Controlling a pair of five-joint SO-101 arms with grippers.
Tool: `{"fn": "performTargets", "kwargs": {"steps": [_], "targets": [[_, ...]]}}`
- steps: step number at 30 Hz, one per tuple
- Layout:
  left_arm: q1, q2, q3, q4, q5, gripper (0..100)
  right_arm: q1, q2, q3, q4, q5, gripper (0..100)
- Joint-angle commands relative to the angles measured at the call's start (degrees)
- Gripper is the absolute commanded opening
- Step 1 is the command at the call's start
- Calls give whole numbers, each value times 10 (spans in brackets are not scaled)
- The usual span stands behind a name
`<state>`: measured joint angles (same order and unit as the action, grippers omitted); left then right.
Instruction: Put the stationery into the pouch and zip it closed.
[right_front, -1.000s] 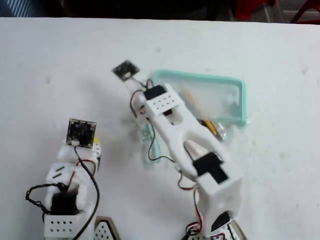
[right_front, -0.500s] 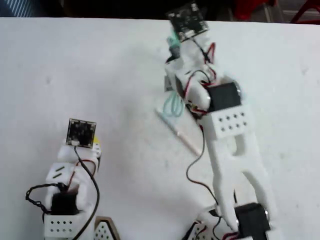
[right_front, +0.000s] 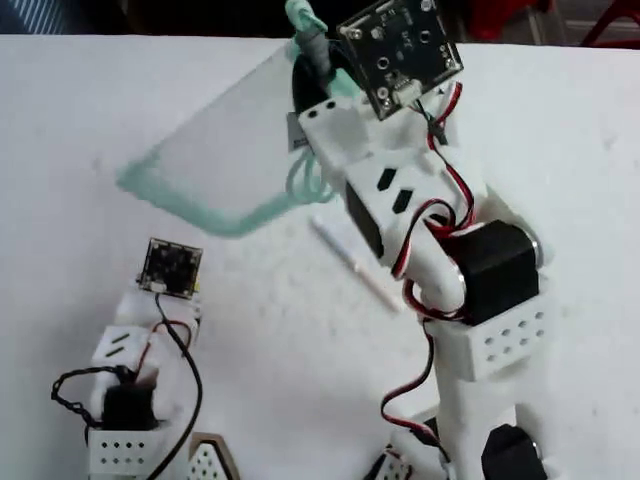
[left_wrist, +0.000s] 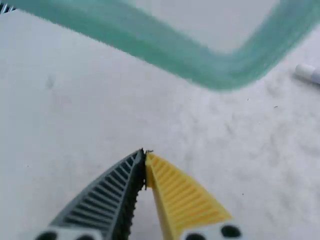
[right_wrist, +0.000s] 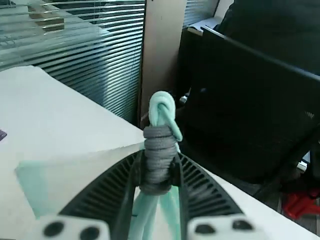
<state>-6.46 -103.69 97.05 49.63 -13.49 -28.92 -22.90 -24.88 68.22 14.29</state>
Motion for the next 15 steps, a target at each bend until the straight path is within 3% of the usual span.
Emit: {"fn": "performTargets", "kwargs": {"steps": [1, 15], "targets": [[2, -7, -14, -1, -4, 28, -20, -9, -26, 25, -1, 16], [-20, -7, -18, -2, -4, 28, -55, 47, -32, 58, -1, 16]]}}
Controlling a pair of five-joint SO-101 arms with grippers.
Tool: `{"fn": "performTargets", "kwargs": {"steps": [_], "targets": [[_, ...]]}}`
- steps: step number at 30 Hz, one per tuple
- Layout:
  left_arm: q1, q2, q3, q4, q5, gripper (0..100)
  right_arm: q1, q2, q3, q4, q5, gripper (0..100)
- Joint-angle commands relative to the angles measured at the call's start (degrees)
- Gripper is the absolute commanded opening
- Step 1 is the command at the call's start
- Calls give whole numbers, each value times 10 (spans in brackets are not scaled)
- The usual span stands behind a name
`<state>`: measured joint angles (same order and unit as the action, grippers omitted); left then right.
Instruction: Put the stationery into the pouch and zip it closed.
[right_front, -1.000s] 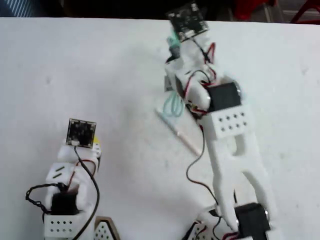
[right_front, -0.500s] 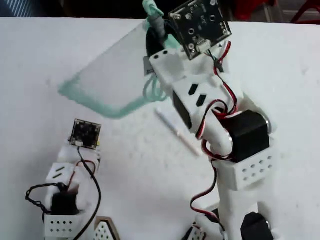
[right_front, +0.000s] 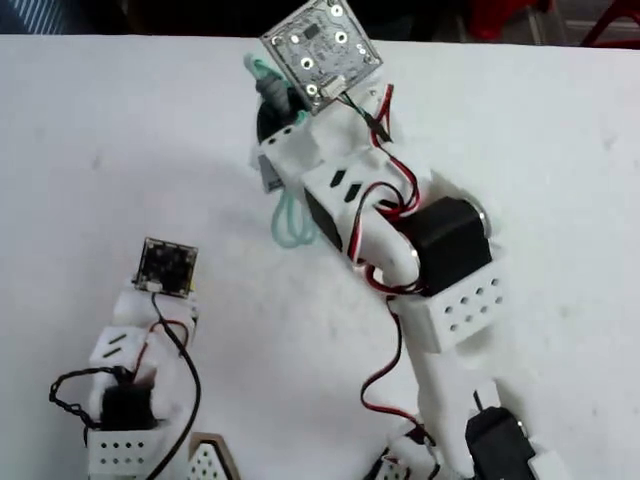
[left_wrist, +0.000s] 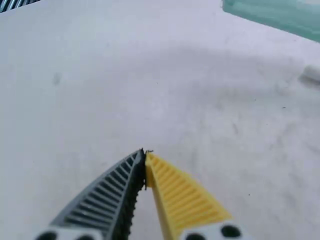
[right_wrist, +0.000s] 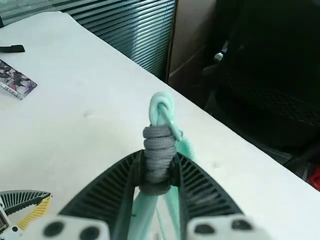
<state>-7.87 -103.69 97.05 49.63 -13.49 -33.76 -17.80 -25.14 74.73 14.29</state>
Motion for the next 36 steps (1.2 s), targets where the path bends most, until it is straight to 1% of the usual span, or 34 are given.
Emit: {"fn": "performTargets", "kwargs": {"steps": [1, 4, 7, 10, 13, 15, 18, 20, 22, 26, 29, 33, 36], "targets": [[-6, -7, -19, -2, -4, 28, -7, -6, -29, -7, -1, 16], [-6, -7, -21, -2, -4, 28, -7, -7, -28, -2, -1, 16], [-25, -7, -33, 7, -4, 28, -7, -7, -27, 24, -1, 16], [-49, -7, -61, 36, -4, 28, -7, -7, -28, 44, -3, 16], [-56, -7, -104, 87, -4, 30, -7, -7, -27, 57, -2, 17], [-56, -7, -133, 119, -4, 62, -7, -7, -25, 62, -5, 17], [-72, -7, -203, 176, -4, 152, -28, -3, -24, 87, -3, 17], [-94, -7, -260, 195, -6, 204, -48, -2, -24, 111, -1, 17], [-102, -7, -313, 200, -9, 228, -66, -7, -24, 132, -1, 17], [-87, -7, -375, 203, -66, 233, -77, -7, -24, 168, -1, 17], [-73, -7, -380, 229, -97, 233, -77, -7, -24, 182, -1, 17], [-73, -7, -380, 265, -106, 234, -78, -7, -22, 190, -1, 17], [-43, -7, -380, 295, -160, 248, -78, -8, 0, 197, -1, 17]]}}
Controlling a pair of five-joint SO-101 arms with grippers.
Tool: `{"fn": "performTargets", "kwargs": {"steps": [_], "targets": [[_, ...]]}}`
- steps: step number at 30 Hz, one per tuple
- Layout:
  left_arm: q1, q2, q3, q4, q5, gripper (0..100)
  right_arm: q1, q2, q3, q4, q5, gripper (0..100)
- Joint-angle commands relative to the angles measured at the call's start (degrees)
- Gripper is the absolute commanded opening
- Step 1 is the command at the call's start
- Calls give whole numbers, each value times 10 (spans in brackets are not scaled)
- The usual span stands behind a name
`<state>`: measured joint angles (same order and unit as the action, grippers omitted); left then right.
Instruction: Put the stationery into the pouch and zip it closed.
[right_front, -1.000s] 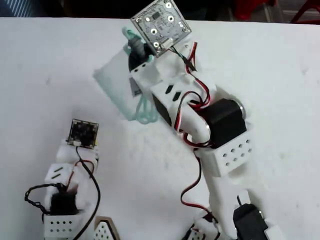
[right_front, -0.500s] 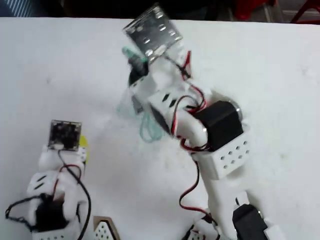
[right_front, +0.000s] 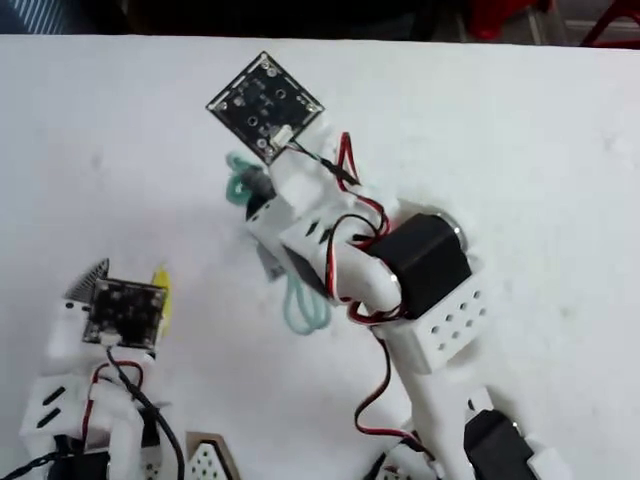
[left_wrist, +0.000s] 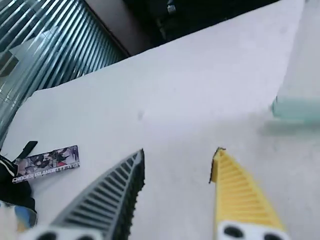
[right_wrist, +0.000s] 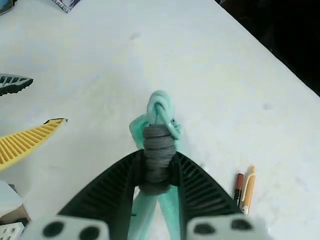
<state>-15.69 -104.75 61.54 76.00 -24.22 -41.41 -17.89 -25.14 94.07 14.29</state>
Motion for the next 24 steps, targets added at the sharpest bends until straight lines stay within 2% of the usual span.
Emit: {"fn": "performTargets", "kwargs": {"steps": [1, 6, 12, 17, 24], "targets": [[44, 4, -25, 35, -56, 250, -1, -7, 11, 5, -1, 17], [58, 5, -49, 46, -55, 253, 0, -15, 48, 7, -1, 17], [127, 7, -84, 64, -42, 273, 1, -93, 118, 7, 3, 17], [174, 7, -84, 65, -42, 282, 0, -162, 213, 2, 63, 17], [245, 8, -84, 59, -46, 283, 1, -233, 292, -16, 68, 17]]}}
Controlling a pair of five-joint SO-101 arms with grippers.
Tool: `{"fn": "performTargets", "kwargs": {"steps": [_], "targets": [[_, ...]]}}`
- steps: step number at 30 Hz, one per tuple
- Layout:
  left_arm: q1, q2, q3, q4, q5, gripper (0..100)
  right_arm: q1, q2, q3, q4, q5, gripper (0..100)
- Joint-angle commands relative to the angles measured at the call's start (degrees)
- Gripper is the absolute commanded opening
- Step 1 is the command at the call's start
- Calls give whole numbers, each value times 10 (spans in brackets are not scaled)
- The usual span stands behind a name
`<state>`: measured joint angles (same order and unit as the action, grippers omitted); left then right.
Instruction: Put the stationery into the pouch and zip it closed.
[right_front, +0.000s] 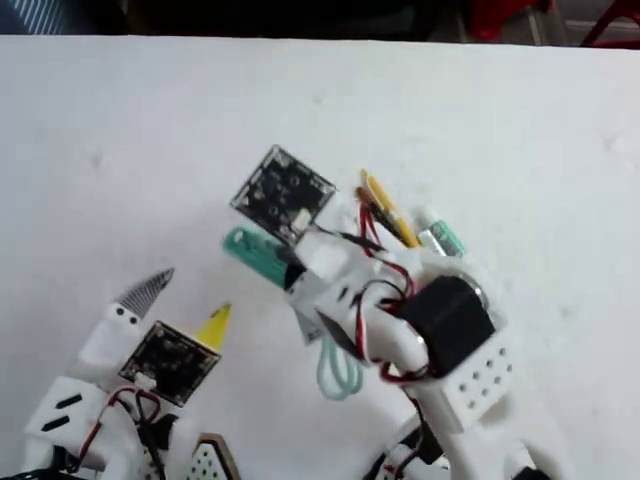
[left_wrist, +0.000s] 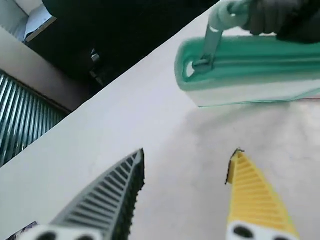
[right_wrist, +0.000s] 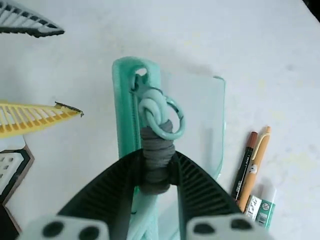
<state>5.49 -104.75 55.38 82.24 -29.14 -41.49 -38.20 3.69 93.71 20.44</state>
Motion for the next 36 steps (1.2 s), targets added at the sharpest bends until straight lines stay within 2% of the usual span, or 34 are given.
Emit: {"fn": "performTargets", "kwargs": {"steps": [1, 5, 10, 15, 17, 23, 29, 36], "targets": [[36, 8, -23, -5, 4, 283, 1, -42, 3, -13, 7, 17], [34, 7, -23, -28, 7, 282, 0, -66, -45, -14, 44, 17], [34, 7, -22, -30, 7, 282, -2, -65, -91, -8, 48, 16], [40, 7, -23, -31, 7, 282, -73, -71, -93, 40, 50, 16], [56, 7, -23, -31, 5, 282, -99, -76, -89, 49, 49, 16], [134, 7, -47, -23, 7, 282, -98, -119, -76, 50, 50, 16], [158, 8, -52, -50, 7, 282, -98, -159, -47, 50, 51, 16], [230, 8, -39, -52, 23, 281, -102, -175, -1, 49, 62, 16]]}}
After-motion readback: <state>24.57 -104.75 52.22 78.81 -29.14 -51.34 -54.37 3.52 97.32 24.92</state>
